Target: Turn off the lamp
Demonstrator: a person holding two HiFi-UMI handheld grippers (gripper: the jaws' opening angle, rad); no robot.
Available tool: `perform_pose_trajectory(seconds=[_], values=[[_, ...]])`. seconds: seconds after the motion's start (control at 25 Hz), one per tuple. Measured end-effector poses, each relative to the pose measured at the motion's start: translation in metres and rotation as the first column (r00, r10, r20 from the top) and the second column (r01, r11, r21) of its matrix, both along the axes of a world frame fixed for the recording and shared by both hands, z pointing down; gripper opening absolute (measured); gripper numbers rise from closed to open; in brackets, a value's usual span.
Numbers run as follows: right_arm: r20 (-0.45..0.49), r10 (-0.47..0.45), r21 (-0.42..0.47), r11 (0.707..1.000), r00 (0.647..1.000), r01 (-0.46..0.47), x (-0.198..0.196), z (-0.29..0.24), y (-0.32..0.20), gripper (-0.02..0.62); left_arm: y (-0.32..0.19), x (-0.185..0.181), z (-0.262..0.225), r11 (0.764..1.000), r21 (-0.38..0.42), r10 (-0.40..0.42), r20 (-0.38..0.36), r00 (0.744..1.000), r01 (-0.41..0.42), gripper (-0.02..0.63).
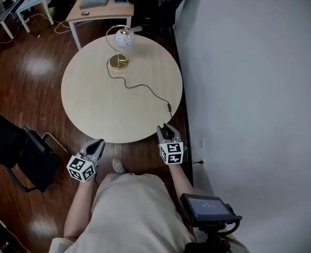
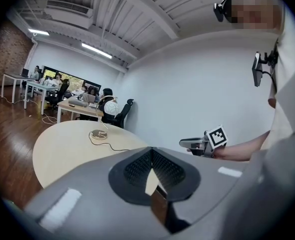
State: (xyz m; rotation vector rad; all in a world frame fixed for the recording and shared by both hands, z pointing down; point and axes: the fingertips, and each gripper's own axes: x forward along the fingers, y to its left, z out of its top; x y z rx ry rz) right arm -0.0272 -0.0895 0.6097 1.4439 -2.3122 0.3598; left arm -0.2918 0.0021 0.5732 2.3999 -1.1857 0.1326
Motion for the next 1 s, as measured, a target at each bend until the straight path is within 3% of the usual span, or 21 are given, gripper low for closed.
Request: perform_pose_trajectory(seconds=[0.24,0.6,1.0], values=[[0.051,0.017,0.021,1.0,0.999,-0.018,0.055,-0.018,0.049,0.112,0.03,0.06,0.013,0.995,-0.097,-0.021,0.008,1.0,0.022,0.001],[0.08,0.0,0.061,0.998,0.997,-0.005,0.1,-0.03,0.111,0.112,0.086,0.111,0.011,0.994,-0.104,-0.026,0.032,0.999,0.03,0.0],[-0.075,-0.061,0.121,0.99,0.995,0.069,0.109,-0.043,0.168,0.104,0.13,0.128,0.015,0.993,-0.116,-0.028,0.017,0.999,0.03,0.0]])
